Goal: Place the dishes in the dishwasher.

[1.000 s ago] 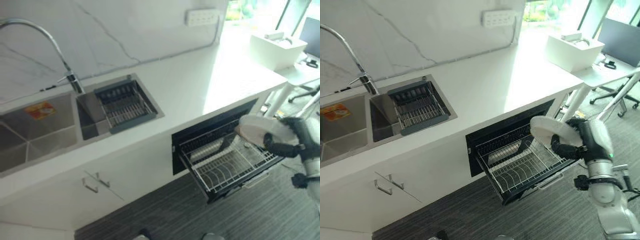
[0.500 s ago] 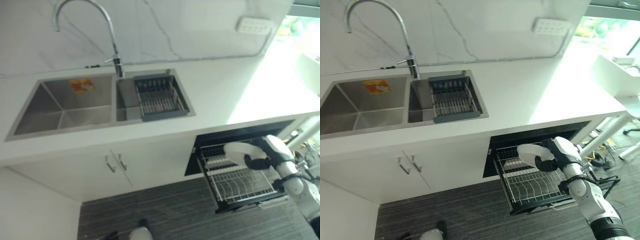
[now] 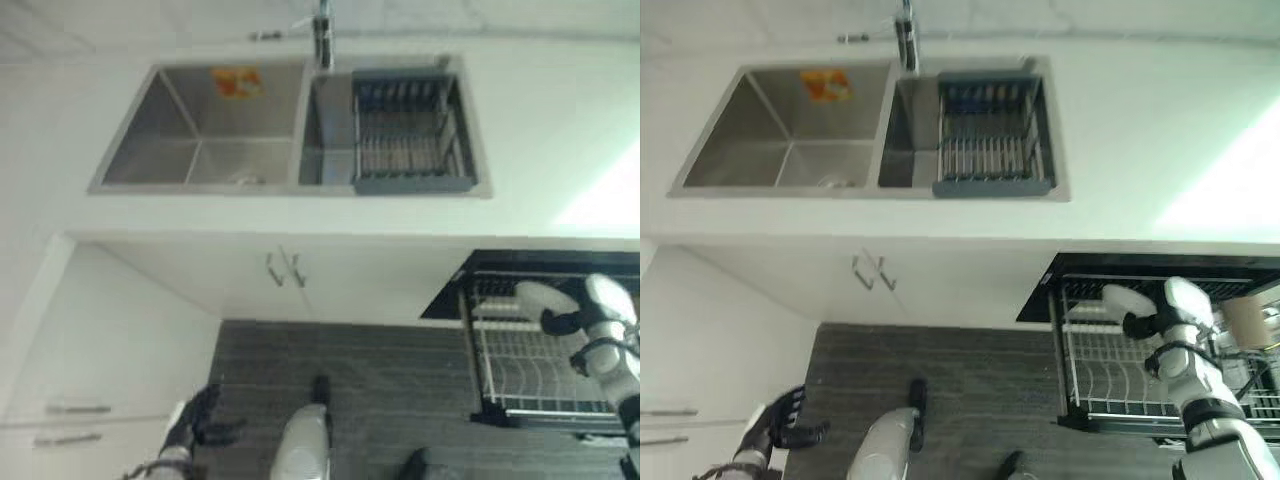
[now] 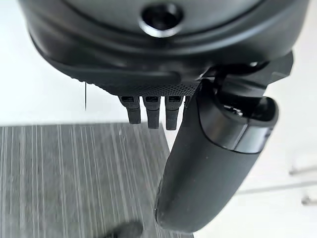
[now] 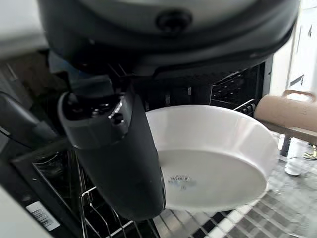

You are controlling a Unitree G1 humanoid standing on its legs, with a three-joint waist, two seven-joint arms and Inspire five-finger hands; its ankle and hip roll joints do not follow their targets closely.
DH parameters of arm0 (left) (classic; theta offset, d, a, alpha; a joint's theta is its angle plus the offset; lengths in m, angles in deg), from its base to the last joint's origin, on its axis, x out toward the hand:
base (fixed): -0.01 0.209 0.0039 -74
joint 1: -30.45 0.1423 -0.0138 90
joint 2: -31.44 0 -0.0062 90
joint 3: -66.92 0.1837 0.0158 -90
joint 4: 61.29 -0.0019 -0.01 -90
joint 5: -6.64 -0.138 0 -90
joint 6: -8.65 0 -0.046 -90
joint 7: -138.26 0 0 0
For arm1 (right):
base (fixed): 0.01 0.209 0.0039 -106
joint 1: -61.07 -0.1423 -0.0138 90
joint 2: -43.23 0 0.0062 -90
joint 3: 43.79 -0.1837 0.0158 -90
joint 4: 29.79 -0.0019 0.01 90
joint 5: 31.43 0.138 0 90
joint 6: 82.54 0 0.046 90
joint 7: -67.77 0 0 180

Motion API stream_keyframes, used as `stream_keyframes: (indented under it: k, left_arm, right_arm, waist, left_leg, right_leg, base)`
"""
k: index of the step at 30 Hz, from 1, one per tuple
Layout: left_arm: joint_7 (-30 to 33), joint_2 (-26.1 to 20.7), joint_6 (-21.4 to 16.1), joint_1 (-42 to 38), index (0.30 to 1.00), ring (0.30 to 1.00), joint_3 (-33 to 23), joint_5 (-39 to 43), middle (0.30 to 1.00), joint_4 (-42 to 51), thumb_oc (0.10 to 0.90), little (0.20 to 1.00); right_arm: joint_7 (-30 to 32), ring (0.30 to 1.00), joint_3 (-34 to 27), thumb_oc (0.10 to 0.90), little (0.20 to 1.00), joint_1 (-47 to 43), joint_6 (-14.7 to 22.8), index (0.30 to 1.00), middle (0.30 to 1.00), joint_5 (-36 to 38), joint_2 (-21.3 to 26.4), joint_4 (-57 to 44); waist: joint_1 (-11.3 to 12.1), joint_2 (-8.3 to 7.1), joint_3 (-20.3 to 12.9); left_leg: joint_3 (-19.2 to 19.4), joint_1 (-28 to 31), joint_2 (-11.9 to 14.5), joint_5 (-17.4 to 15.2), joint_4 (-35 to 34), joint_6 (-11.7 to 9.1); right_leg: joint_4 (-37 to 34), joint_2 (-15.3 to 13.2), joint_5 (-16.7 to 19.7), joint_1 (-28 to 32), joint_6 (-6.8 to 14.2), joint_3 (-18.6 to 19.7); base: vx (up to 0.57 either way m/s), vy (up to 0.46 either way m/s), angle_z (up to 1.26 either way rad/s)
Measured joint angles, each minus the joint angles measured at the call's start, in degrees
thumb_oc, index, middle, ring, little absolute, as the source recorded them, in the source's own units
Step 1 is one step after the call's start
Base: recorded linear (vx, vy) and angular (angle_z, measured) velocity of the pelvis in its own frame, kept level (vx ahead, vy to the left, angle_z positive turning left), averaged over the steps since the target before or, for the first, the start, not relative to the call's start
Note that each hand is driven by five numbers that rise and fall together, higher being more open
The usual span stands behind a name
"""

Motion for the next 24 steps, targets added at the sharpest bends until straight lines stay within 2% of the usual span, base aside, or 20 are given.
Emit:
stream_keyframes:
  k: [1,7,8,12,13,14,15,19,23,24]
  left_arm:
    - [0.59,0.01,-1.22,-1.25,0.900,0.900,0.11,0.01,0.900,-0.30,0.800,0.900]
    - [1.12,0.32,-3.78,-0.49,0.900,0.900,1.60,0.09,0.900,-2.58,0.800,0.900]
    - [1.11,0.33,-4.70,-0.42,0.900,0.900,2.03,0.11,0.900,-2.60,0.800,0.900]
    - [0.65,0.32,-5.42,-0.84,0.900,0.900,2.28,1.97,0.900,-2.40,0.800,0.900]
    - [0.59,0.32,-5.42,-0.93,0.900,0.900,2.28,2.19,0.900,-2.44,0.800,0.900]
    - [0.36,0.32,-5.42,-1.01,0.900,0.900,2.35,2.19,0.900,-2.31,0.800,0.900]
    - [-0.14,0.31,-5.39,-1.02,0.900,0.900,2.51,2.21,0.900,-2.20,0.800,0.900]
    - [-1.30,0.34,-5.04,-1.81,0.900,0.900,3.91,2.23,0.900,-2.14,0.800,0.900]
    - [-3.15,0.35,-4.67,-2.24,0.900,0.900,3.92,2.27,0.900,-2.43,0.800,0.900]
    - [-3.31,0.38,-4.03,-2.44,0.900,0.900,3.92,2.27,0.900,-2.46,0.800,0.900]
  right_arm:
    - [1.15,0.300,0.26,0.400,0.300,-1.94,-0.50,0.300,0.300,0.54,0.02,2.01]
    - [3.54,0.300,1.24,0.400,0.300,-2.52,-2.52,0.300,0.300,-0.37,0.05,2.49]
    - [3.87,0.300,2.90,0.400,0.300,-2.59,-3.45,0.300,0.300,-0.53,0.05,2.64]
    - [1.31,0.300,3.80,0.400,0.300,-2.56,-3.67,0.300,0.300,-0.49,-1.40,2.59]
    - [0.67,0.512,3.79,0.541,0.512,-2.57,-3.68,0.512,0.512,-0.42,-2.08,2.57]
    - [-0.08,0.679,3.69,0.653,0.679,-2.71,-3.76,0.679,0.679,-0.16,-2.70,2.57]
    - [-0.94,0.900,3.66,0.800,0.900,-3.25,-3.83,0.900,0.900,0.04,-2.98,2.73]
    - [-6.35,0.900,3.00,0.800,0.900,-3.87,-4.49,0.900,0.900,5.76,-4.07,3.89]
    - [-11.43,0.900,-1.66,0.800,0.900,-3.99,-5.43,0.900,0.900,15.30,-5.70,5.36]
    - [-14.58,0.900,-2.19,0.800,0.900,-3.61,-6.02,0.900,0.900,17.60,-5.82,5.45]
  waist:
    - [0.63,0.96,1.38]
    - [0.42,0.86,1.83]
    - [0.39,0.87,1.83]
    - [0.26,0.88,1.81]
    - [0.22,0.87,1.80]
    - [0.03,0.87,1.79]
    - [-0.05,0.88,1.78]
    - [-1.00,0.70,1.65]
    - [-1.61,0.71,1.51]
    - [-1.78,0.73,1.14]
  left_leg:
    - [-0.08,-0.42,-0.25,0.66,-0.82,0.01]
    - [-0.03,-0.62,-1.34,0.61,-1.48,0.16]
    - [-0.02,-0.67,-1.64,0.67,-1.78,0.25]
    - [-0.05,-1.15,-1.71,0.69,-1.82,0.31]
    - [-0.07,-1.12,-1.68,0.69,-1.82,0.32]
    - [-0.07,-1.10,-1.65,0.69,-1.82,0.32]
    - [-0.08,-1.05,-1.66,0.69,-1.82,0.32]
    - [-0.07,-0.78,-1.66,0.73,-1.80,0.37]
    - [0.37,-0.26,-1.76,0.76,-1.88,0.48]
    - [0.65,-0.14,-1.74,0.74,-1.98,0.48]
  right_leg:
    - [0.91,-0.36,-0.35,-1.11,-0.26,0.00]
    - [1.23,-1.57,-0.81,-1.71,0.17,-0.06]
    - [1.24,-1.88,-0.81,-1.92,0.24,-0.13]
    - [1.23,-1.91,-0.79,-2.08,0.28,-0.30]
    - [1.23,-1.88,-0.78,-2.04,0.28,-0.36]
    - [1.23,-1.86,-0.78,-2.03,0.27,-0.36]
    - [1.22,-1.87,-0.78,-1.94,0.27,-0.38]
    - [1.27,-1.94,-0.80,-1.78,0.25,-0.42]
    - [1.56,-2.18,-0.76,-1.75,0.22,0.32]
    - [1.64,-2.23,-0.77,-1.82,0.21,0.54]
  base:
    - [-0.10,-0.048,0.09]
    - [-0.04,-0.005,0.04]
    - [-0.04,-0.012,0.04]
    - [-0.01,-0.005,0.01]
    - [-0.03,-0.014,0.00]
    - [0.00,0.000,0.00]
    - [0.00,0.000,0.00]
    - [-0.02,0.010,0.01]
    - [-0.01,0.033,-0.06]
    - [-0.01,0.034,-0.05]
